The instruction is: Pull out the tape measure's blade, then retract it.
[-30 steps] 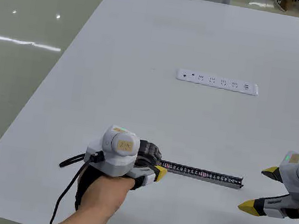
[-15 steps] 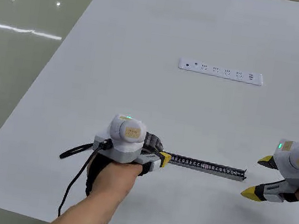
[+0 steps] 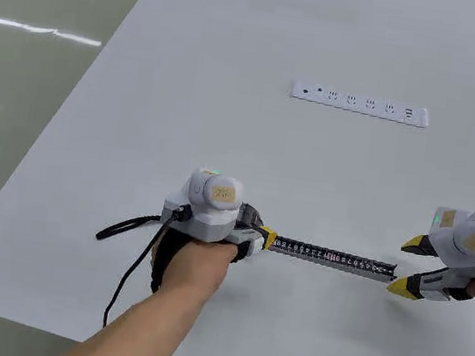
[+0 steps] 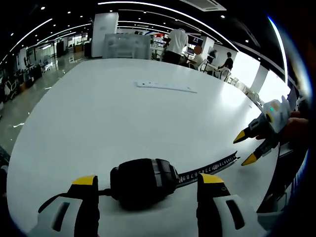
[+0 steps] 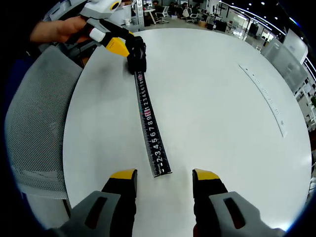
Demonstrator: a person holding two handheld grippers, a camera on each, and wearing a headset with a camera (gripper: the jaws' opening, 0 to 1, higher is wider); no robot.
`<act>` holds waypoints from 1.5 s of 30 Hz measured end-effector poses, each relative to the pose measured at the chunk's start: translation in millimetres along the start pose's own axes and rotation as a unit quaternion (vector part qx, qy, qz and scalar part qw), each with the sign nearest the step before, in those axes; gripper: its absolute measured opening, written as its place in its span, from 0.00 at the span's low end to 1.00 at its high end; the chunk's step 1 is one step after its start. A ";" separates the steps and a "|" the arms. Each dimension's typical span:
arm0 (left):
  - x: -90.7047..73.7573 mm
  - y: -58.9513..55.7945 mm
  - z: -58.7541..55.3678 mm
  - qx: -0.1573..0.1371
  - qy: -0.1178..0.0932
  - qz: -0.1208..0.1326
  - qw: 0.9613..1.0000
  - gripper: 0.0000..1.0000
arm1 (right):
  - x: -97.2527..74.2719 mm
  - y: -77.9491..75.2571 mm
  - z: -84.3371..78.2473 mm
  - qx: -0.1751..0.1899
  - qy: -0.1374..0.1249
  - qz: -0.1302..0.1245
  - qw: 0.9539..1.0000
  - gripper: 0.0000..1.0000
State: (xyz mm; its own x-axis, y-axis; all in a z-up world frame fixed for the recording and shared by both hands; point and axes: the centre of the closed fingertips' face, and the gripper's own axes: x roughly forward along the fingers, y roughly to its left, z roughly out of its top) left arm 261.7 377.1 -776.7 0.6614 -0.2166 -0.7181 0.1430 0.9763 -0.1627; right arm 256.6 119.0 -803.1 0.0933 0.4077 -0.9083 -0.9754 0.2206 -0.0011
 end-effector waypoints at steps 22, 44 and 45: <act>15.5 3.2 -8.4 -0.022 0.010 0.010 1.000 0.73 | 14.7 4.2 -5.7 -0.100 0.024 0.046 0.994 0.23; 19.0 5.1 -14.7 -0.032 0.009 0.013 0.999 0.68 | 18.7 5.1 -5.2 -0.109 0.025 0.054 0.992 0.14; 19.1 5.1 -15.2 -0.031 0.008 0.013 0.999 0.68 | 18.7 5.3 -5.3 -0.110 0.026 0.054 0.992 0.14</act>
State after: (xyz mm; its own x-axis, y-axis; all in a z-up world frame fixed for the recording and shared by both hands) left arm 263.9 377.9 -801.5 0.6517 -0.1923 -0.7337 0.0796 0.9793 -0.1860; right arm 252.1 123.2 -822.3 -0.0190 0.3709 -0.9285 -0.9997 -0.0230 0.0112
